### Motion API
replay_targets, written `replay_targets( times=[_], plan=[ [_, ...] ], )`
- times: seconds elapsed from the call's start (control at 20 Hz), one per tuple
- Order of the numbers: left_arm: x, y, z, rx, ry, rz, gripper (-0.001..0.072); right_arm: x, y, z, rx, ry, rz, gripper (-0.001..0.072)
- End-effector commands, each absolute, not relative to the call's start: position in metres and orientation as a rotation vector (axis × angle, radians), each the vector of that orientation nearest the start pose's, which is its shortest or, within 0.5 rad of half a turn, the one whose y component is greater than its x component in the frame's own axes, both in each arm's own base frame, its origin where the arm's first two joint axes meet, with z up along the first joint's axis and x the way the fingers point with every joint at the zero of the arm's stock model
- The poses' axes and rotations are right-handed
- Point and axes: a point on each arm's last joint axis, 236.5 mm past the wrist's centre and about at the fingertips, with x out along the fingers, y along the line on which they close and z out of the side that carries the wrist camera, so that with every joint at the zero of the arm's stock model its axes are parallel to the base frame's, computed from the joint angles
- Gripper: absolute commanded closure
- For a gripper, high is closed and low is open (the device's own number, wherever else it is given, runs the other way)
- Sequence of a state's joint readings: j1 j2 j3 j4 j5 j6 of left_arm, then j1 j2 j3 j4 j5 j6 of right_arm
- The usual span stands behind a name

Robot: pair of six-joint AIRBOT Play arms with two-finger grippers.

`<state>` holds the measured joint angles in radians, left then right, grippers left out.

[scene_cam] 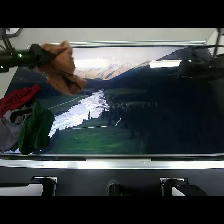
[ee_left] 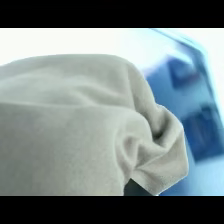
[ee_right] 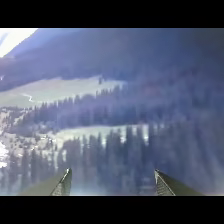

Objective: Fold the shirts.

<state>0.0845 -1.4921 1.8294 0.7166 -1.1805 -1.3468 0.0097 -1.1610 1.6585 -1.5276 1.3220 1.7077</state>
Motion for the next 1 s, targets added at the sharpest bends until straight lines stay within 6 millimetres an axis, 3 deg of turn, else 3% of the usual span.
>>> replay_targets(
  times=[0.0,0.15,0.25,0.4,0.55,0.6,0.65,0.7,0.8,0.95],
  plan=[
    [0.409,-0.201,0.29,-0.202,0.694,-0.809,0.0678,0.366,-0.007,0.261,0.098,0.811,-0.084,0.0109],
    [0.356,-0.262,0.273,-0.059,0.788,-0.951,0.0678,0.331,-0.015,0.271,0.085,0.832,-0.117,0.0104],
    [0.34,-0.286,0.241,0.048,0.857,-0.972,0.0678,0.313,-0.016,0.271,0.086,0.861,-0.127,0.0104],
    [0.315,-0.313,0.156,0.15,1.062,-1.004,0.0677,0.298,-0.016,0.261,0.091,0.932,-0.135,0.0104],
    [0.303,-0.327,0.067,0.167,1.285,-1.004,0.0675,0.304,-0.011,0.246,0.115,0.991,-0.125,0.0104],
    [0.303,-0.33,0.044,0.158,1.35,-0.99,0.0509,0.309,-0.008,0.24,0.117,1.012,-0.118,0.0101],
    [0.306,-0.333,0.029,0.136,1.397,-0.964,0.007,0.317,-0.007,0.232,0.118,1.035,-0.114,0.0091],
    [0.313,-0.33,0.023,0.133,1.408,-0.952,-0.0013,0.326,-0.005,0.223,0.12,1.058,-0.107,0.0037],
    [0.34,-0.314,0.035,0.102,1.368,-0.897,-0.0013,0.344,0.004,0.2,0.122,1.119,-0.068,0.0021],
    [0.369,-0.263,0.062,0.014,1.339,-0.796,-0.0012,0.364,0.045,0.155,0.179,1.262,0.106,0.0021]
  ],
)
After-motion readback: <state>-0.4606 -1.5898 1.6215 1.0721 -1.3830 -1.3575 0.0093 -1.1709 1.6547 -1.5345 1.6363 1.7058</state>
